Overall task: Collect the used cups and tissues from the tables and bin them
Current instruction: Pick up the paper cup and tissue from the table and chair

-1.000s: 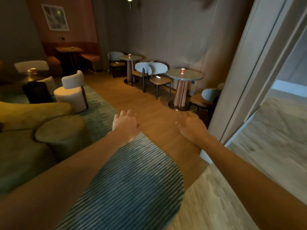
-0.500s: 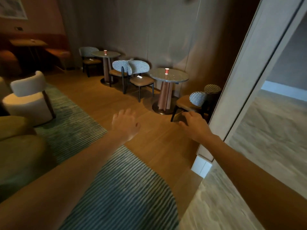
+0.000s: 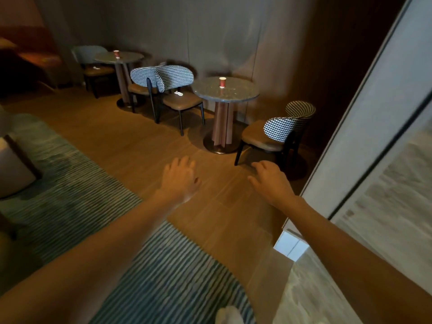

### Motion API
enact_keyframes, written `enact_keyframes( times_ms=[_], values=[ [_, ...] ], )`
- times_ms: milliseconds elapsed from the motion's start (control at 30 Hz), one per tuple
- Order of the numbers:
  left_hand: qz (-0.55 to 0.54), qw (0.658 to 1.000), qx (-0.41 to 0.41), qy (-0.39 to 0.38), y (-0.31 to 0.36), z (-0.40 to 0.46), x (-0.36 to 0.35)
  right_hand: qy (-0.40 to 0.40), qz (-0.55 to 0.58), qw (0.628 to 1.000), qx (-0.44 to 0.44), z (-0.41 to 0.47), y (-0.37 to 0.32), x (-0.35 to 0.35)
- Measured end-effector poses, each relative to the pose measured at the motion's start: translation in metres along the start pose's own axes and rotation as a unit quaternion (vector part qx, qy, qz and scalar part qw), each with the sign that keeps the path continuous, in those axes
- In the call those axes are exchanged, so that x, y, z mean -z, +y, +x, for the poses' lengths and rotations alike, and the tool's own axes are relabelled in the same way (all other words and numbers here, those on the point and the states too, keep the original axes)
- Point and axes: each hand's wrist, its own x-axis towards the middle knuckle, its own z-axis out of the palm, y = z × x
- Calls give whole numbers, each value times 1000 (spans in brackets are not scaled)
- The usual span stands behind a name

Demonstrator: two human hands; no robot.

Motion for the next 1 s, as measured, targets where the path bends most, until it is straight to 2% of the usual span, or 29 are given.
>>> enact_keyframes(
  times_ms=[233, 533, 833, 1000],
  values=[
    [9, 998, 17, -52, -15, 147, -27, -61, -13, 998, 2, 150, 45, -36],
    [13, 996, 17, -85, -79, 323, -79, -134, -24, 991, 11, 339, 52, -105],
    [23, 999, 12, -45, -171, 550, -85, -67, 6, 997, -37, 553, 51, -134],
    [-9, 995, -3, -102, -185, 632, -135, -127, -16, 990, -57, 624, 61, -186]
  ],
)
